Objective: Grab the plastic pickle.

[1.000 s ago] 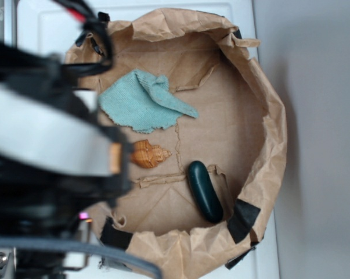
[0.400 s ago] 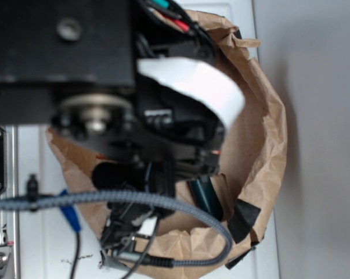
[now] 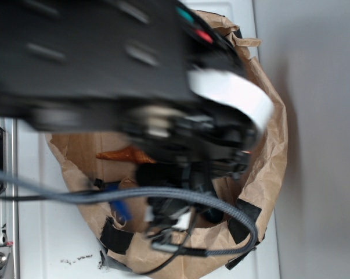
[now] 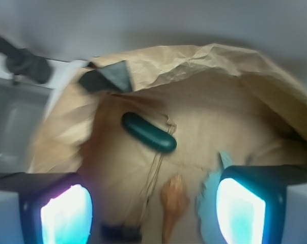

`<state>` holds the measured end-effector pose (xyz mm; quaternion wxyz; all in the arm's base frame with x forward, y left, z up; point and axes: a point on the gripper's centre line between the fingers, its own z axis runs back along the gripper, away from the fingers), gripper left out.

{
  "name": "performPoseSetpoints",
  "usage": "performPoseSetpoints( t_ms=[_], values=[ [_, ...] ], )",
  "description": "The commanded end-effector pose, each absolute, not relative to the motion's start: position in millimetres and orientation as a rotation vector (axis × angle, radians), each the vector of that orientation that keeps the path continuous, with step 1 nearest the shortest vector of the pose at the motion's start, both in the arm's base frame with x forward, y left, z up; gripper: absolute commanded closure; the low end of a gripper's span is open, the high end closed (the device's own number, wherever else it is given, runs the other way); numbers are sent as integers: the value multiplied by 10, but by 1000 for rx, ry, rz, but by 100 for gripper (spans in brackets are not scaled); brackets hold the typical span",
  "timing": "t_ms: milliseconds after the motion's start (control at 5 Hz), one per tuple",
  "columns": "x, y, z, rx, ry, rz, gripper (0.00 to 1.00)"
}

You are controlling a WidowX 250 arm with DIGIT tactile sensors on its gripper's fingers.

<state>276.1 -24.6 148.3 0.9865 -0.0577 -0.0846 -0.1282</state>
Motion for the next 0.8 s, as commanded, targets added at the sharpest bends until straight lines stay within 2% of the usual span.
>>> performPoseSetpoints(
  t_ms=[0,200,400,600],
  values=[
    [3041,14,1144,-118,-269,-249,0],
    [3076,81,1077,-120,-302,-265,0],
    [3050,37,815,-125,-268,-345,0],
    [2951,-135,699,-141,-238,-433,0]
  ],
)
